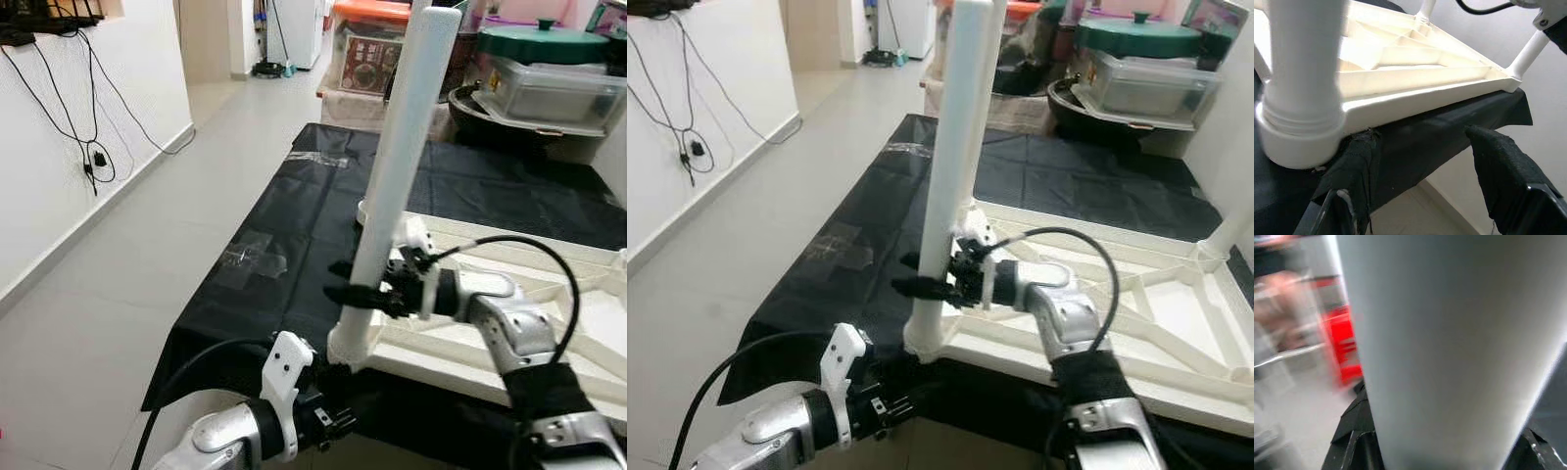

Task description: Building children table

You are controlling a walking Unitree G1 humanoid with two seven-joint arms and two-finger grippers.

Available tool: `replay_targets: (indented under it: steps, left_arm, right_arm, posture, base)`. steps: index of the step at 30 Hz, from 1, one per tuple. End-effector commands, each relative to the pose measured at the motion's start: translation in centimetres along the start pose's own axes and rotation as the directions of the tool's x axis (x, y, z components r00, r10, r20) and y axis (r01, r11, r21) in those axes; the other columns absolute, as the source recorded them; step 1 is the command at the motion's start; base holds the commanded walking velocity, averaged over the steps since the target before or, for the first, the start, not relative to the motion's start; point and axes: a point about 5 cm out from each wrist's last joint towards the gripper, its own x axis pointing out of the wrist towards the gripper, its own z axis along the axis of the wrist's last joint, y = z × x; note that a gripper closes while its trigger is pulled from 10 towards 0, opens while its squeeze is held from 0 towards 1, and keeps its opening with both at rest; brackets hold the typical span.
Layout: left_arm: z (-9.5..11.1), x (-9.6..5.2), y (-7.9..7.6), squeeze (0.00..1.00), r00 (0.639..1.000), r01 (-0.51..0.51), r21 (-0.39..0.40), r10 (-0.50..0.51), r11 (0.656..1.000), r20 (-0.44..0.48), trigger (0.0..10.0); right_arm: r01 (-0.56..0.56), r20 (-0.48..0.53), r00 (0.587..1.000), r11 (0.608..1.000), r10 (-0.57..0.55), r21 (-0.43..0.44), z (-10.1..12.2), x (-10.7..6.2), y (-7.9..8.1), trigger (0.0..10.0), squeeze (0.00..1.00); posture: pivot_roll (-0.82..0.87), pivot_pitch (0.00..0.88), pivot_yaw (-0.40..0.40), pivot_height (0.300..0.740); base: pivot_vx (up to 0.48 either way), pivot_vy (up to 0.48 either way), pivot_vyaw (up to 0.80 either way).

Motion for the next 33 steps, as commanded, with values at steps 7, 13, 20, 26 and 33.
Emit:
replay_targets:
  steps: [7,13,20,26,33]
  left_arm:
    - [0.1,0.2,0.0,0.0,1.0,0.015,0.009,-0.015,1.0,-0.005,10.0]
    - [0.1,0.2,0.1,0.0,1.0,0.019,0.011,-0.019,1.0,-0.007,10.0]
    - [0.1,0.2,0.1,0.0,1.0,0.018,0.014,-0.017,1.0,-0.006,10.0]
    - [0.2,0.3,0.1,0.0,1.0,0.014,0.014,-0.014,1.0,-0.002,10.0]
    - [0.2,0.5,0.1,0.0,1.0,0.02,0.011,-0.02,1.0,-0.002,10.0]
  right_arm:
    - [0.924,0.013,0.367,0.366,-0.93,0.113,-0.5,-5.6,-4.2,0.0,0.0]
    - [0.984,-0.03,0.047,0.041,-0.998,0.174,-2.0,-5.9,0.4,0.0,0.0]
    - [0.962,-0.008,0.142,0.136,-0.99,0.236,-1.9,-3.4,1.3,7.1,0.0]
    - [0.914,0.106,0.269,0.288,-0.957,0.285,-1.3,-2.5,0.1,10.0,0.0]
    - [0.539,0.191,0.783,0.8,-0.591,0.265,0.9,-5.0,-2.9,10.0,0.0]
  posture:
    - [0.19,0.012,-0.085,0.74]
    - [0.2,0.007,-0.082,0.74]
    - [0.2,0.007,-0.083,0.74]
    - [0.2,0.006,-0.088,0.74]
    - [0.19,0.003,-0.086,0.74]
  base:
    - [0.0,0.0,0.0]
    - [0.0,0.0,0.0]
    - [0.0,0.0,0.0]
    - [0.0,0.0,0.0]
    - [0.0,0.0,0.0]
